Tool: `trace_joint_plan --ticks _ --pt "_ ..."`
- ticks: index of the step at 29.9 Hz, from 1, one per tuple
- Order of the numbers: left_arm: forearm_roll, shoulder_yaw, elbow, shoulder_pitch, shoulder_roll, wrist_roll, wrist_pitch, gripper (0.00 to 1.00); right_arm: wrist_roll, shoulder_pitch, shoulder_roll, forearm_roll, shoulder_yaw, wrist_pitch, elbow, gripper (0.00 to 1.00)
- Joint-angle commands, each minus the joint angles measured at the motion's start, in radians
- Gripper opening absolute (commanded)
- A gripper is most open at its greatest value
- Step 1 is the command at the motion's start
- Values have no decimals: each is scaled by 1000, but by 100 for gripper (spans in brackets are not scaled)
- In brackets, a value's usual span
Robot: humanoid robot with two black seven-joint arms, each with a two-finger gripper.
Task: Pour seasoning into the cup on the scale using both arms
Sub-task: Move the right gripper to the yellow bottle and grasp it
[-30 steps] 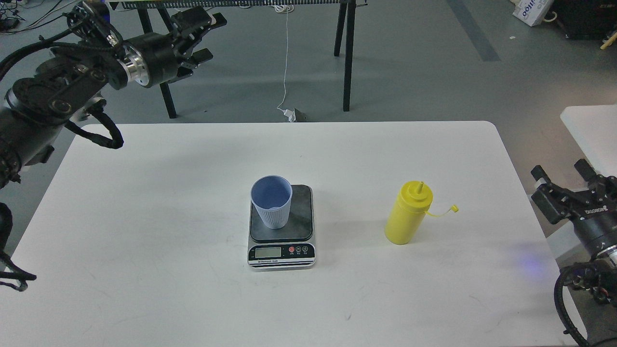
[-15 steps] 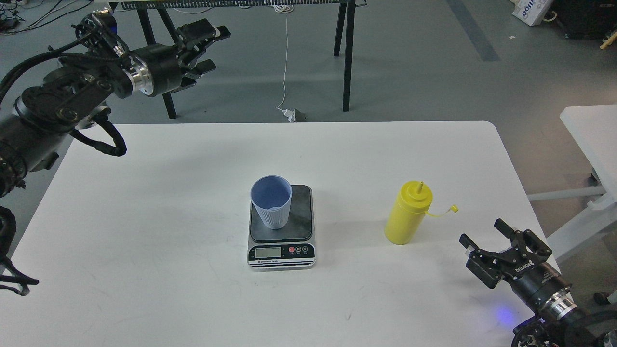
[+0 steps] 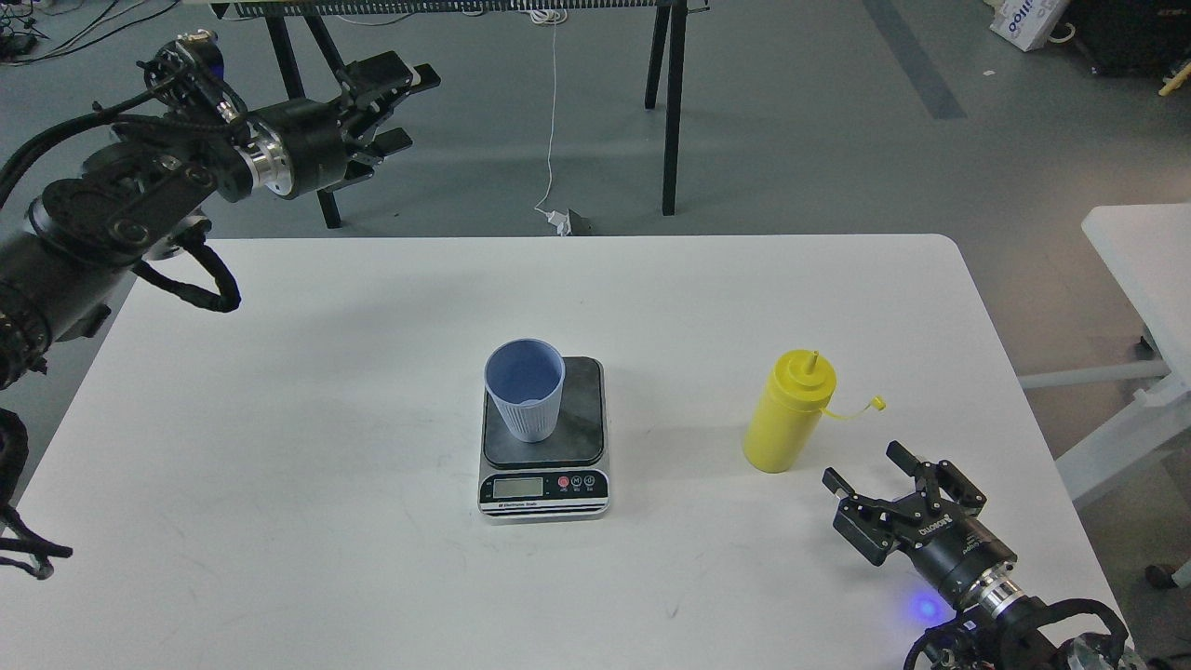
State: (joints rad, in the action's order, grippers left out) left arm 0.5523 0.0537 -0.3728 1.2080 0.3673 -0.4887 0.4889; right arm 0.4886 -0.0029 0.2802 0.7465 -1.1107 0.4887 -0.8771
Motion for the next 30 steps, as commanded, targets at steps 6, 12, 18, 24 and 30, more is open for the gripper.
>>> trace_joint_plan --ticks 6,12,18,24,30 --pt "0 0 -1 -1 1 0 0 99 0 55 -53 -55 2 0 58 97" --pt "0 2 -1 -2 1 0 0 99 0 67 -82 -70 2 0 72 97" --pt "1 2 -1 -2 -2 0 0 99 0 83 -108 -99 2 0 76 97" --pt "1 5 -1 -5 -1 0 0 99 0 101 -110 -99 2 0 82 97" --pt "1 3 -1 -22 -1 0 0 99 0 123 -110 -99 2 0 93 98"
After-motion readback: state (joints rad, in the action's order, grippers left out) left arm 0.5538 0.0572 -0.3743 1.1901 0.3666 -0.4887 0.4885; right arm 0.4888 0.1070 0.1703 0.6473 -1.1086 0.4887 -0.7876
